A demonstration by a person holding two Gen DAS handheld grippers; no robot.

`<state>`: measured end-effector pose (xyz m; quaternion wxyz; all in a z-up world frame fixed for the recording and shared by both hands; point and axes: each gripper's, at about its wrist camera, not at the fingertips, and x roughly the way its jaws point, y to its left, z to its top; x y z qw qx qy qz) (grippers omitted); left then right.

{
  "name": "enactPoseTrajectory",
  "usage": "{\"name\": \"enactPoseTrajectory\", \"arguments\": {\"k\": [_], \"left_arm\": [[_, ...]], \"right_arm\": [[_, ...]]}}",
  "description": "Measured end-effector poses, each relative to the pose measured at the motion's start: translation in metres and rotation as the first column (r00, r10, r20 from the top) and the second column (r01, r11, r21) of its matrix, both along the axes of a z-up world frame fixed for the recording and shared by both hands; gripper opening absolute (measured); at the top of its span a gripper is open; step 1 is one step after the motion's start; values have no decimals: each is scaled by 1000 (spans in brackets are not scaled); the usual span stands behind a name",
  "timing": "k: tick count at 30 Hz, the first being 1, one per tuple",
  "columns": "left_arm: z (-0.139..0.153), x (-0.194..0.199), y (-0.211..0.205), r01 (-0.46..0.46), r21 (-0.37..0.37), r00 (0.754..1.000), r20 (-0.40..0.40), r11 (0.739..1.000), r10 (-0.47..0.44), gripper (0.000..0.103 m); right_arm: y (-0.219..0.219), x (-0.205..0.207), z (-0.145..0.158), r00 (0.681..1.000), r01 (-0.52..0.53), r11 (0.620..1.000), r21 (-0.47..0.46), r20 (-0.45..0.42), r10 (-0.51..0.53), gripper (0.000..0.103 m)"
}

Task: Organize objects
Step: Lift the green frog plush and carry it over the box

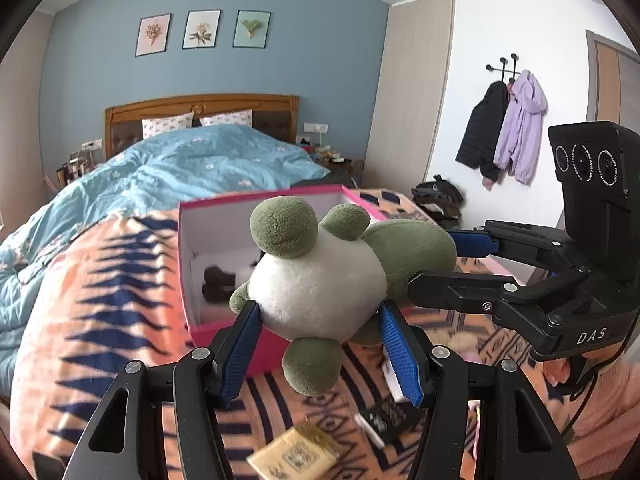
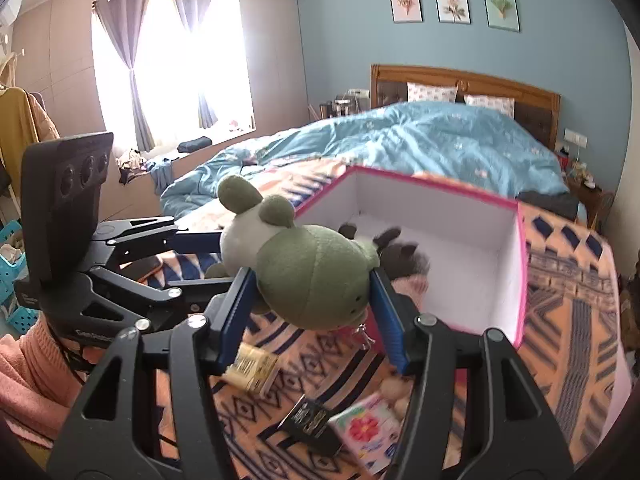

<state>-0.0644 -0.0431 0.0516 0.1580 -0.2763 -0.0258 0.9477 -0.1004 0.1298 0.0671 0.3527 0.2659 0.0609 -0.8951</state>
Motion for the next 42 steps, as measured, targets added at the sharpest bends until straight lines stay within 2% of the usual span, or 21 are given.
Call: {"name": "enactPoseTrajectory", "arguments": {"k": [4, 9, 13, 22, 42], "left_arm": [[12, -21, -4, -14, -4, 1000, -13, 1000, 14, 61], [18, -50, -10, -43, -8, 999, -5, 999, 43, 61], [16, -75, -16, -58, -15, 998, 15, 998, 58, 61], [-2, -127, -33, -98, 25, 991, 98, 995, 95, 61], [-28, -168, -39, -140, 14, 972, 193, 990, 135, 61]], "right_arm": [[-1, -19, 13, 999, 9, 1000, 1, -31, -9, 60], [-4, -53, 19, 1000, 4, 1000, -18, -12, -5, 60], [-9, -83, 18, 1000, 3, 1000, -21, 20, -3, 60], [-21, -136, 6, 996, 26, 1000, -2, 89, -26, 59], [-33, -180, -17, 984, 48, 998, 46, 171, -55, 59]]}}
